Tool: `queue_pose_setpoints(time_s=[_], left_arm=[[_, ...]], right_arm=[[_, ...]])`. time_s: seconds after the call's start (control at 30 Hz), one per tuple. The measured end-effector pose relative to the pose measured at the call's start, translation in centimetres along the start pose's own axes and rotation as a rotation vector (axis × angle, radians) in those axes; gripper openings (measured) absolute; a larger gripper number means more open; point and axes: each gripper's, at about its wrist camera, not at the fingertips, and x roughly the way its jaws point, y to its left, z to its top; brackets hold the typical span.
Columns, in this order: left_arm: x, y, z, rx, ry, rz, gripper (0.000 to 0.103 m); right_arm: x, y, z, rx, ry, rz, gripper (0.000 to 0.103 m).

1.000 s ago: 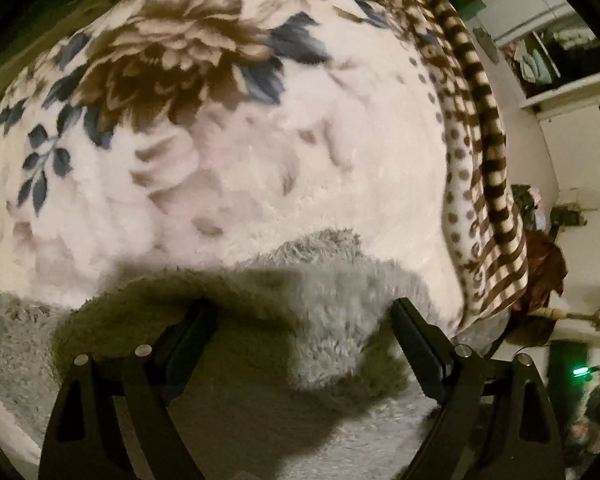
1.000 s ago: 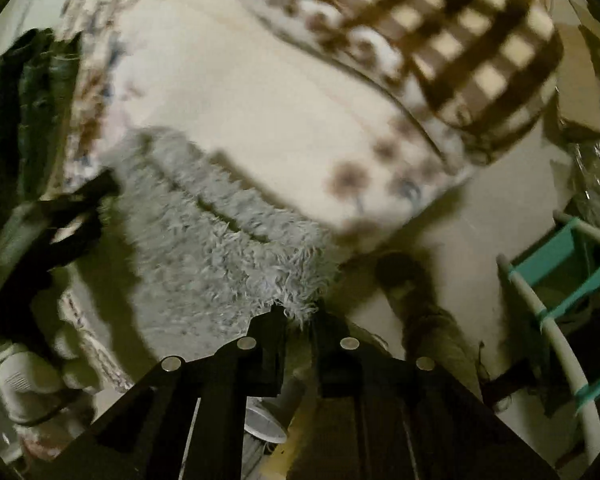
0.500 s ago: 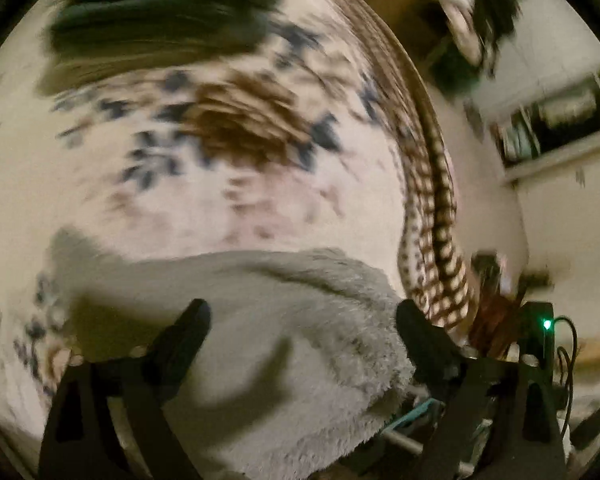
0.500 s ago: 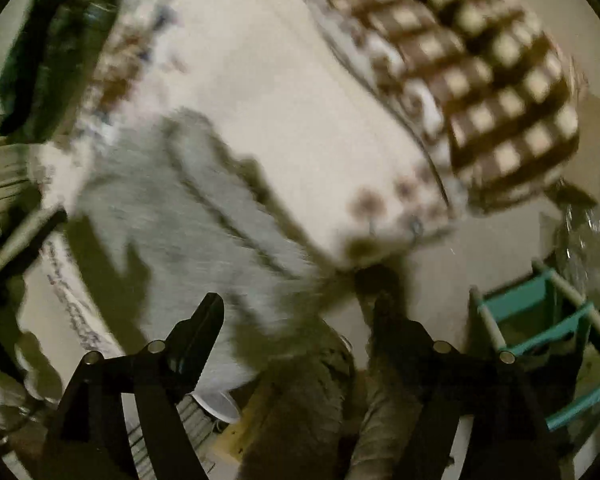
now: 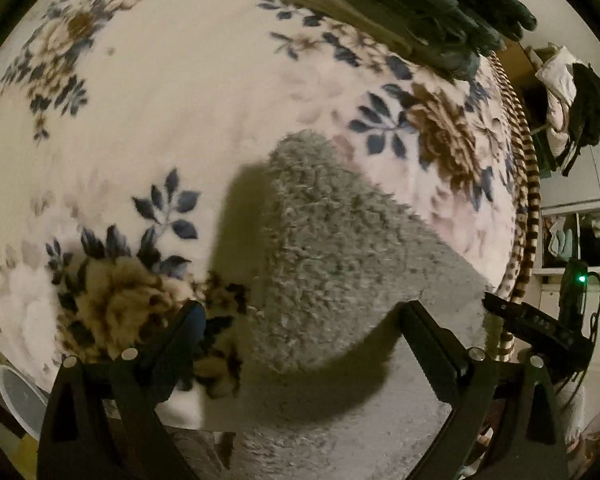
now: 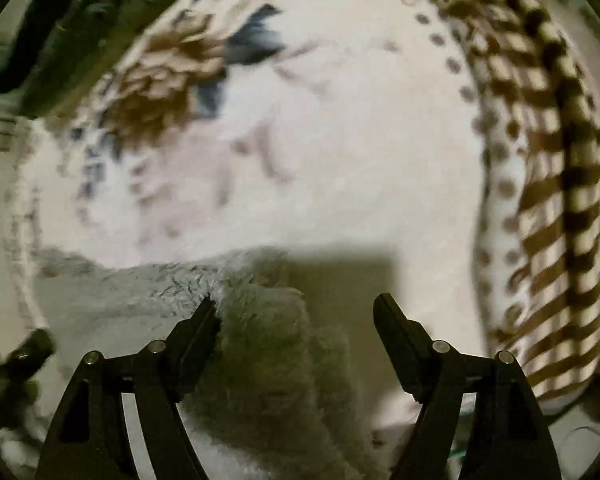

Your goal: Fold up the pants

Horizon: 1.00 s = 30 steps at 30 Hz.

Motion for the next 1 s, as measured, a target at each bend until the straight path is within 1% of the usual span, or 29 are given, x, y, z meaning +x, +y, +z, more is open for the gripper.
queue_pose_setpoints(time_s=[0.03,0.07,0.1,0.13,0.17,0.2,0.27,0.33,0.43,0.5,0.53,0.6,0.63,0.7,0.73,0.77,0.8,0.83,0.87,0.93,1.0], left_arm=[[-0.1,0.1,-0.1,-0.008,-0.002,-0.017,0.100],[-0.3,0.1,-0.3,-0.018,-0.006,-0.040,0.100],[-0.6,0.2,-0.7,-0.031,-0.017,-0.080,0.100],[-0.8,0.6,-1.0,-0.038,-0.025,-0.111,0.100],[-1.0,0.7,-1.4,-0.042,-0.029,-0.142,0.103],[-1.0,0.7,-1.9,-0.045,-0.030,-0.171,0.103],[-0.5,0.9,-2.8,-0.049,-0.024,-0.215,0.103],[0.7,1.3,-3.5,-0.065,-0.002,-0.231,0.103],[2.4,1.7,-4.1,-0.071,0.017,-0.248,0.103],[3.2,2.0,-4.1,-0.075,0.030,-0.270,0.103],[3.2,2.2,-4.2,-0.075,0.032,-0.281,0.103],[3.6,2.4,-4.1,-0.071,0.041,-0.294,0.103],[3.8,2.5,-4.1,-0.068,0.048,-0.302,0.103],[4.2,2.8,-4.1,-0.069,0.065,-0.311,0.102],[4.2,2.8,-4.1,-0.069,0.065,-0.315,0.100],[4.0,2.8,-4.1,-0.064,0.057,-0.310,0.090],[3.7,2.6,-4.2,-0.052,0.050,-0.310,0.079],[3.2,2.5,-4.3,-0.039,0.040,-0.299,0.057],[2.8,2.4,-4.4,-0.034,0.035,-0.303,0.047],[2.1,2.2,-4.6,-0.033,0.020,-0.323,0.040],[1.4,1.9,-4.8,-0.019,0.014,-0.319,0.038]], right_arm=[[-0.3,0.0,0.0,0.013,0.007,0.022,0.079],[-0.7,0.0,-0.1,0.024,0.015,0.068,0.081],[-1.4,-0.1,-0.6,0.030,0.028,0.161,0.081],[-1.9,-0.1,-1.0,0.025,0.037,0.214,0.083],[-2.3,-0.2,-1.7,0.010,0.047,0.267,0.090],[-2.6,-0.2,-2.3,-0.005,0.049,0.290,0.093],[-2.3,-0.9,-3.8,-0.038,0.061,0.297,0.094],[-0.6,-1.7,-4.7,-0.048,0.115,0.300,0.094],[3.2,-2.0,-5.4,-0.085,0.219,0.394,0.094],[5.4,-1.7,-6.0,-0.107,0.277,0.471,0.094],[6.1,-1.4,-6.0,-0.108,0.295,0.494,0.094],[7.4,-0.7,-6.0,-0.111,0.311,0.563,0.096],[7.6,-0.3,-6.0,-0.118,0.315,0.579,0.096],[7.7,0.3,-5.9,-0.120,0.304,0.588,0.095],[7.6,0.6,-5.8,-0.126,0.293,0.590,0.091],[7.6,0.9,-5.8,-0.131,0.283,0.586,0.081],[7.4,1.2,-5.8,-0.128,0.274,0.595,0.076],[7.2,1.3,-5.8,-0.117,0.263,0.599,0.061],[7.0,1.4,-5.8,-0.111,0.250,0.596,0.052],[6.3,1.6,-5.9,-0.095,0.228,0.585,0.046],[5.6,1.9,-6.0,-0.084,0.212,0.583,0.043]])
